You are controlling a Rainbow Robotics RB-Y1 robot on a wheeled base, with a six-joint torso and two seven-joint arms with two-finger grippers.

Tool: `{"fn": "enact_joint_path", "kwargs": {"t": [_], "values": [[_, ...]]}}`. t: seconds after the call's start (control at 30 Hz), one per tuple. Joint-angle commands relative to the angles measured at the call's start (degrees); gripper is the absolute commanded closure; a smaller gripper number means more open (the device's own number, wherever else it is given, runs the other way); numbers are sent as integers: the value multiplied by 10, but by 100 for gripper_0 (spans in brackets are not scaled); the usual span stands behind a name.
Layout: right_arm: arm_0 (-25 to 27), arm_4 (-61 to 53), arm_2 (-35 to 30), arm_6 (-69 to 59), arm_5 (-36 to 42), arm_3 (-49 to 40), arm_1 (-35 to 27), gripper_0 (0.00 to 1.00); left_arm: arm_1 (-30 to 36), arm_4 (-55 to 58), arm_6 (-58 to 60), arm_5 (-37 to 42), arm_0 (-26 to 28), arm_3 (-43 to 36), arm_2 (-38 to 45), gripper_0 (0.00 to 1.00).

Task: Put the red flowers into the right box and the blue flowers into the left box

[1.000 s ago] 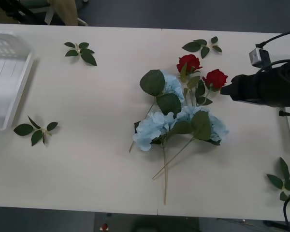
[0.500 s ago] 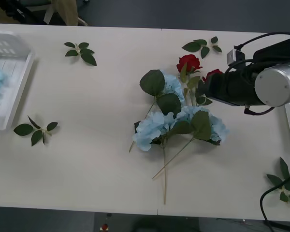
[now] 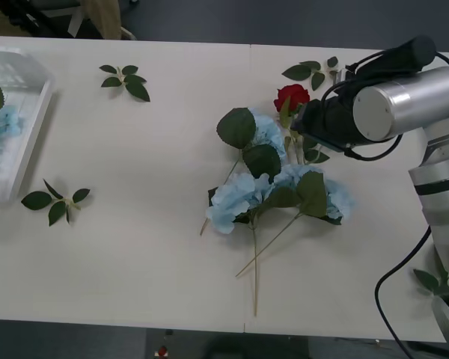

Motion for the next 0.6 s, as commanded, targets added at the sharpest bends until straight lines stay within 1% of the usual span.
{"fn": "enact_joint_path", "kwargs": {"t": [0.03, 0.13, 0.2, 0.27, 0.33, 0.37, 0.43, 0.47, 0.53, 0.6], "values": [[-12, 14, 1, -64, -4, -3, -2, 33, -18, 89, -12, -10, -29, -10, -6, 4], [-11, 20, 0, -66, 0, 3, -2, 33, -36, 119, -2, -31, -35, -12, -13, 4], [-12, 28, -1, -70, -1, 15, -2, 33, -50, 146, 31, -61, -39, -12, -16, 4], [-11, 34, 0, -72, -2, 21, -2, 33, -59, 165, 38, -92, -43, -12, -27, 4], [-11, 44, 0, -73, -8, 32, -2, 33, -71, 194, 39, -152, -46, -13, -49, 4], [-11, 47, 0, -73, -12, 35, -2, 33, -74, 202, 38, -166, -47, -13, -55, 4], [-12, 50, 1, -72, -25, 48, -1, 33, -87, 230, 41, -231, -47, -12, -78, 4], [-12, 51, 2, -72, -29, 52, -1, 34, -90, 235, 41, -247, -47, -12, -84, 4], [-11, 50, 3, -69, -39, 61, -1, 33, -101, 264, 43, -307, -48, -12, -111, 3], [-12, 50, 8, -67, -46, 68, -2, 33, -111, 279, 45, -350, -51, -12, -137, 3]]}}
